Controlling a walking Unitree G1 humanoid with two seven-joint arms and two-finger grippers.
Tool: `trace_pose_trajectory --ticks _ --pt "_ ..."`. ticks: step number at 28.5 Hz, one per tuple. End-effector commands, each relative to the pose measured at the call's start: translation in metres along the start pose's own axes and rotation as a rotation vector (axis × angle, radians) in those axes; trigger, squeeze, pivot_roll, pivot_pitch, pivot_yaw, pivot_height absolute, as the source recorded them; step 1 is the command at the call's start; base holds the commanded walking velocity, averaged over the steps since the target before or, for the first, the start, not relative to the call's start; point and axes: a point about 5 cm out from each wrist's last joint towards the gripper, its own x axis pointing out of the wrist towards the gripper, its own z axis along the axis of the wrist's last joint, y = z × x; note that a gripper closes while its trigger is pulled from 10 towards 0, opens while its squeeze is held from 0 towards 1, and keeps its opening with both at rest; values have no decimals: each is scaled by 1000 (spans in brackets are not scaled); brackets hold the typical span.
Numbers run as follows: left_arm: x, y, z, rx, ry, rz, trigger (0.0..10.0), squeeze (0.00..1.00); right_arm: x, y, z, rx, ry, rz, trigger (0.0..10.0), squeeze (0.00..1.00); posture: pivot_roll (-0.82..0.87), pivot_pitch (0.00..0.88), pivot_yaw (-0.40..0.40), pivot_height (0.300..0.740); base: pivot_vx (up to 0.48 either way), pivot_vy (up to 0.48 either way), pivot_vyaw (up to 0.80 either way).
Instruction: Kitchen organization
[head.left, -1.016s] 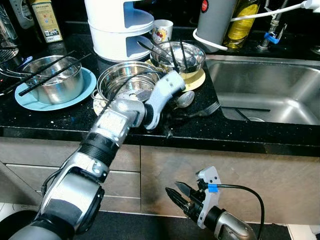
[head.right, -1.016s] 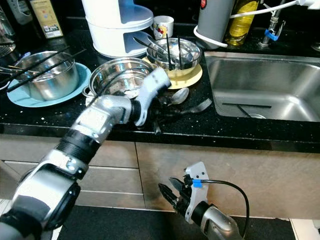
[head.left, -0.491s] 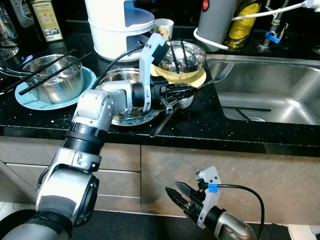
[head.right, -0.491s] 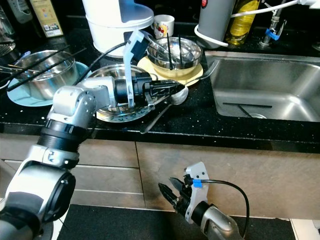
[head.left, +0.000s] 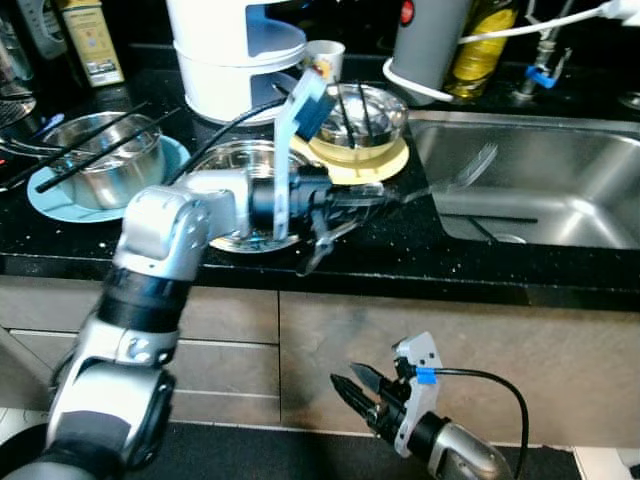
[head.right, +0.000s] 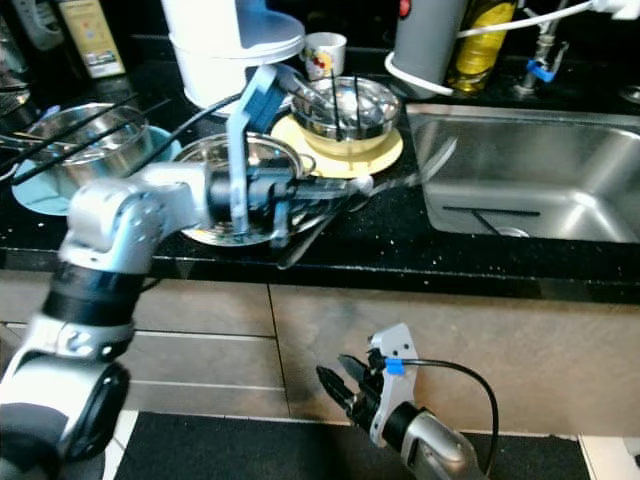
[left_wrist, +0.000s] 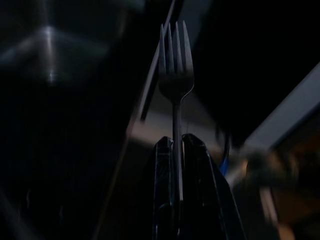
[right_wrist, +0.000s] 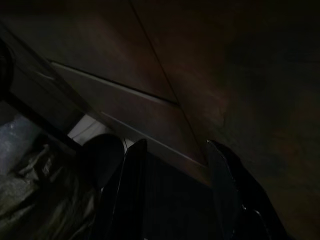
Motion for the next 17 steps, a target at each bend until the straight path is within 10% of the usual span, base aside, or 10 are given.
trace_pose_trajectory --ticks 1,17 --pt "-7 -7 -8 60 94 7 0 0 -4 -1 -5 22 12 -7 10000 0 -65 222 0 740 0 0 0" --pt "-46 -44 -33 15 205 -3 0 0 -5 2 -7 29 14 11 10000 0 -58 209 0 740 0 0 0"
